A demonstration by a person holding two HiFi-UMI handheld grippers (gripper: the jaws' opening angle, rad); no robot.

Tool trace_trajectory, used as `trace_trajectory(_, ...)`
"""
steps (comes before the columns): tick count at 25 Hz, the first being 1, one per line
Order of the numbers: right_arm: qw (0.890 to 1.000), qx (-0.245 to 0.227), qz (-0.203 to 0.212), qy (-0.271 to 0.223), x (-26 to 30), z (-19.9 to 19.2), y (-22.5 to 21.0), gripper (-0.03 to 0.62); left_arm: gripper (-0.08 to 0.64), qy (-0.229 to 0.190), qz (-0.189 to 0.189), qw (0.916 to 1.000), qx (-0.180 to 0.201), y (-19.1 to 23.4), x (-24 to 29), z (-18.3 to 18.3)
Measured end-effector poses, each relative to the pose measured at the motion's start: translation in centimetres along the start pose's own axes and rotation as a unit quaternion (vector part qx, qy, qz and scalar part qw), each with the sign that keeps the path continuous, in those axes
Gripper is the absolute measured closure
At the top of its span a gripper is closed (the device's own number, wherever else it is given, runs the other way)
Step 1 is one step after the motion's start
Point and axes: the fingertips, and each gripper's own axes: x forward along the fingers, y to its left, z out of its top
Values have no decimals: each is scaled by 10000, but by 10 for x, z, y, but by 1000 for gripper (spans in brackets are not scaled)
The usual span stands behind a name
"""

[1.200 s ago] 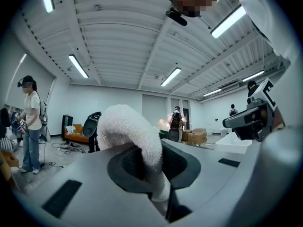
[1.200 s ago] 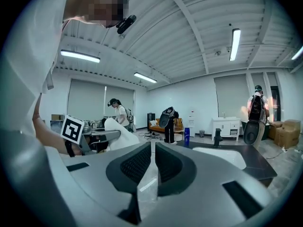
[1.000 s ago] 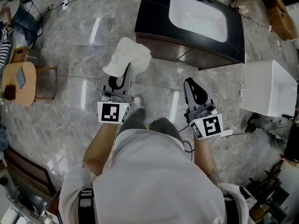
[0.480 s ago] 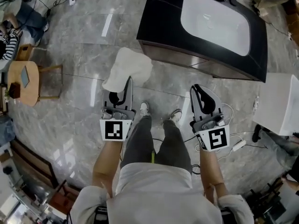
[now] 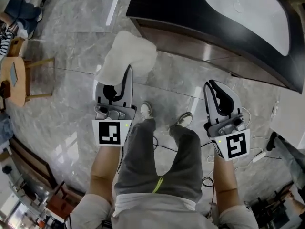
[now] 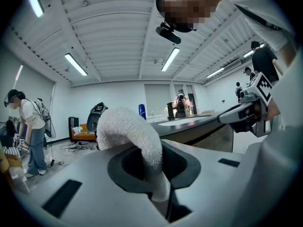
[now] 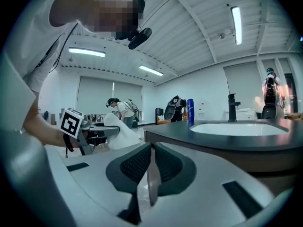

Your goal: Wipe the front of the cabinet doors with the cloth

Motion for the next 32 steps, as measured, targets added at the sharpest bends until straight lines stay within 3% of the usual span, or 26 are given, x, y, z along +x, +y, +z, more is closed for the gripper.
trace_trajectory(12,9979,233,203,-564,58,-136,-27,540,500,-826,-64,9963,221,10,54,-92)
trace_trajectory(17,9959,48,492,-759,82,-189,-27,540,500,-1172,-390,9921,232,0,60,-124)
trace_trajectory(27,9871,-592,703,-1314,124,-241,-11,540,501,-1763,-372,9834,228,24,81,-172)
trace_trajectory(32,9895,-444,559,-1260,114,-255,-14,540,500,-1745,-251,9838,318,18,96,-176)
